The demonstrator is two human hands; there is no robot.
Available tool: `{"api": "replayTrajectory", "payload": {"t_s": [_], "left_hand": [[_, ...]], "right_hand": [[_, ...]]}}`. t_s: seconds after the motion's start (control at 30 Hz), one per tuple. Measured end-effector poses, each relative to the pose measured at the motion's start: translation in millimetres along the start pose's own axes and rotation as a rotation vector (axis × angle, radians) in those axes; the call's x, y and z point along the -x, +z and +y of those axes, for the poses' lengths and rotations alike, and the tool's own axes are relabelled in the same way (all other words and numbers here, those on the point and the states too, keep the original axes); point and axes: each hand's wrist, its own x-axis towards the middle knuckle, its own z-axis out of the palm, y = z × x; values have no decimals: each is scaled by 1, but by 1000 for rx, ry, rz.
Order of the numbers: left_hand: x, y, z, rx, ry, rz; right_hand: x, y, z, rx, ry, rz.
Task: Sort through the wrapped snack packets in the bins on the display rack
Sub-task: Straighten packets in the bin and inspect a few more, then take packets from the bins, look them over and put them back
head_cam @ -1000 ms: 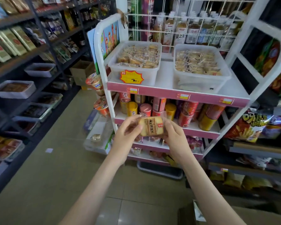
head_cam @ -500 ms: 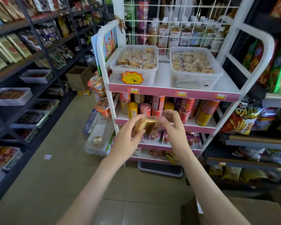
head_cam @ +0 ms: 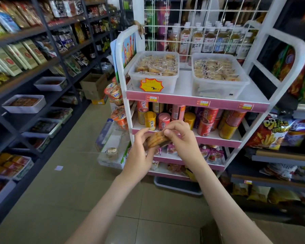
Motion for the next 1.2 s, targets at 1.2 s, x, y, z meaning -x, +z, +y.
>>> {"api": "replayTrajectory", "payload": {"t_s": [1.2], "left_hand": [[-47,-225,-518,-748,-780,-392]], "right_hand": [[-203,452,284,136,990,-109]]}}
